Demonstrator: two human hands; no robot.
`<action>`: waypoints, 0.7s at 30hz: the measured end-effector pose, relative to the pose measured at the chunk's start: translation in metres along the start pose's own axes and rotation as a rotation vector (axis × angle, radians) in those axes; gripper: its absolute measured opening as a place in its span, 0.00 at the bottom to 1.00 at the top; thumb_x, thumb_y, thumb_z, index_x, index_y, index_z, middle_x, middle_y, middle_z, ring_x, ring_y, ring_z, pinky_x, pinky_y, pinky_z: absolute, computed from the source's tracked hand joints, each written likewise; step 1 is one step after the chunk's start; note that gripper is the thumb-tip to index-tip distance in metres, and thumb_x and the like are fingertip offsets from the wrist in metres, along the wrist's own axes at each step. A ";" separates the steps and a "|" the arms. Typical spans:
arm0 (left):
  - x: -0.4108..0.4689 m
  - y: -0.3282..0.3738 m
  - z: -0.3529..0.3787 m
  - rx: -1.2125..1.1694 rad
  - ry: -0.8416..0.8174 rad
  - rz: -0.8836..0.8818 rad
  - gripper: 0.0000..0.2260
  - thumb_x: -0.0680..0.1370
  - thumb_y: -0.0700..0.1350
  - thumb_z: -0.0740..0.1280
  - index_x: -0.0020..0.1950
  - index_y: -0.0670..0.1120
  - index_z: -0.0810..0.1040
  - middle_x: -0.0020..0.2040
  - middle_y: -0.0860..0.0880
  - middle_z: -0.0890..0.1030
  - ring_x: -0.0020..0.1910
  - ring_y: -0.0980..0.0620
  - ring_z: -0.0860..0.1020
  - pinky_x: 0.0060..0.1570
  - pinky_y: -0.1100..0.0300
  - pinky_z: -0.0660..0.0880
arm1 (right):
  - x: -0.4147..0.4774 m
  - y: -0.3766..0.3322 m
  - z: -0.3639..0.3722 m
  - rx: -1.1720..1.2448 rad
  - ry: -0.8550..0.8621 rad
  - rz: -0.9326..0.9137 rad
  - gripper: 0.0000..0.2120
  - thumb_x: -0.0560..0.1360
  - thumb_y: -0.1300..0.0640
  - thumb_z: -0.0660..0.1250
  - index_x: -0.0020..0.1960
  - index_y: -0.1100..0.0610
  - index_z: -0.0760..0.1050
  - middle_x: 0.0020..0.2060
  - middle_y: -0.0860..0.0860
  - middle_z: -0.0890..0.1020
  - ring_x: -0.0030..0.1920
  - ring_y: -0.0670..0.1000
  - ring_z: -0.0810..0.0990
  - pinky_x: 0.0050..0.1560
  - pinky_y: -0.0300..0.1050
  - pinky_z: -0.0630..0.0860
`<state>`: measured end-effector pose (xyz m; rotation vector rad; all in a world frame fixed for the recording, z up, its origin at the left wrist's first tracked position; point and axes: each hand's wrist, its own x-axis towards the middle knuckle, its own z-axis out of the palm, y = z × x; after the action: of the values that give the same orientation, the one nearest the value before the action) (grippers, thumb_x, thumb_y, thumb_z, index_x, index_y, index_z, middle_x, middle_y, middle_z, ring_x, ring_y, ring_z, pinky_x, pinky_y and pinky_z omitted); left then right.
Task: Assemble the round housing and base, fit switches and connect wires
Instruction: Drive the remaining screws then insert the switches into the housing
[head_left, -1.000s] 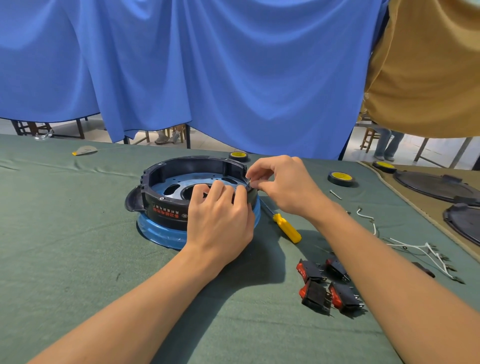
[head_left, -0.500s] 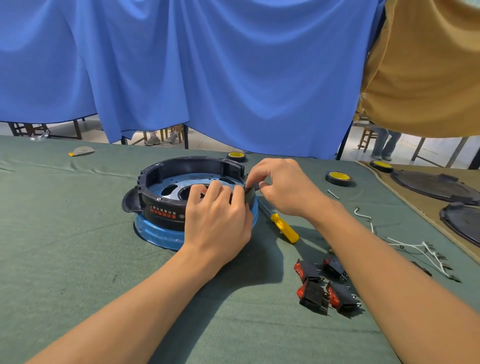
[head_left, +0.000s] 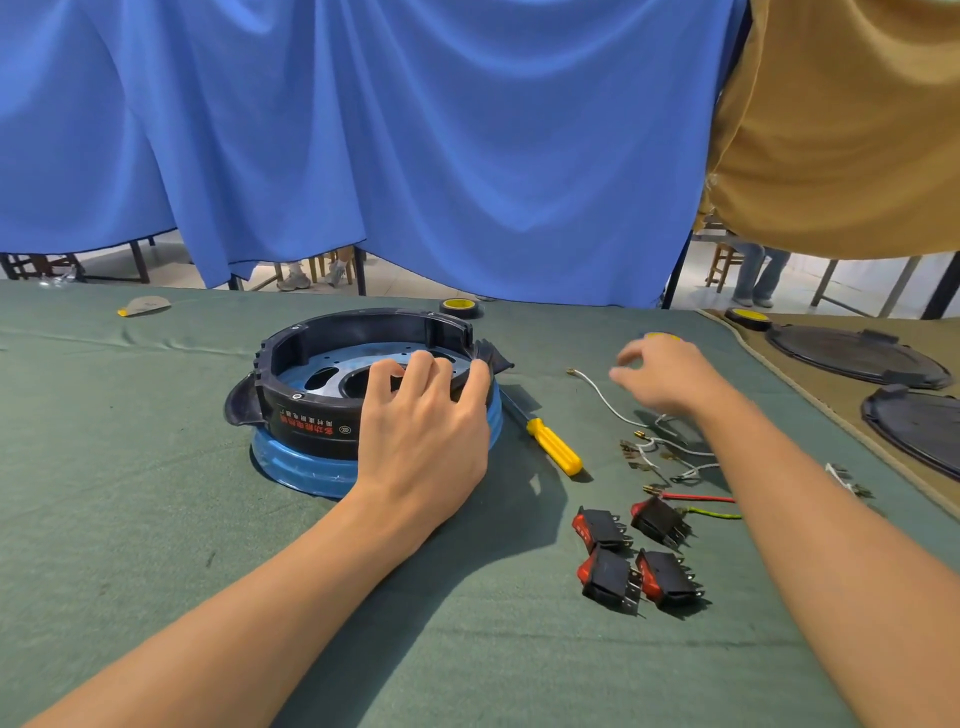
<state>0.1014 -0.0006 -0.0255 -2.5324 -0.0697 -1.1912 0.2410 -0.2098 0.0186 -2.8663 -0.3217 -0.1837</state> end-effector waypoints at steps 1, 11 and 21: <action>-0.001 0.001 0.000 0.005 0.003 0.006 0.16 0.73 0.45 0.69 0.60 0.45 0.80 0.42 0.45 0.81 0.44 0.42 0.77 0.46 0.49 0.66 | 0.003 0.011 0.006 -0.112 -0.068 0.063 0.20 0.81 0.46 0.58 0.66 0.55 0.74 0.67 0.56 0.75 0.66 0.59 0.71 0.68 0.54 0.67; -0.002 0.003 0.002 0.014 0.025 0.020 0.18 0.73 0.48 0.70 0.61 0.43 0.80 0.44 0.44 0.82 0.46 0.42 0.78 0.48 0.50 0.68 | 0.010 0.021 0.026 -0.026 0.027 0.166 0.19 0.78 0.41 0.62 0.48 0.58 0.77 0.48 0.56 0.79 0.57 0.59 0.75 0.56 0.54 0.72; 0.001 0.003 -0.001 0.044 -0.048 0.054 0.29 0.68 0.59 0.76 0.62 0.42 0.79 0.44 0.44 0.82 0.47 0.42 0.78 0.48 0.49 0.68 | -0.002 0.006 0.030 -0.036 0.209 0.191 0.13 0.77 0.60 0.67 0.60 0.53 0.77 0.56 0.59 0.80 0.56 0.61 0.77 0.57 0.55 0.72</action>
<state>0.1017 -0.0040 -0.0251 -2.5085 -0.0382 -1.0964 0.2436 -0.2075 -0.0121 -2.8574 -0.0044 -0.4511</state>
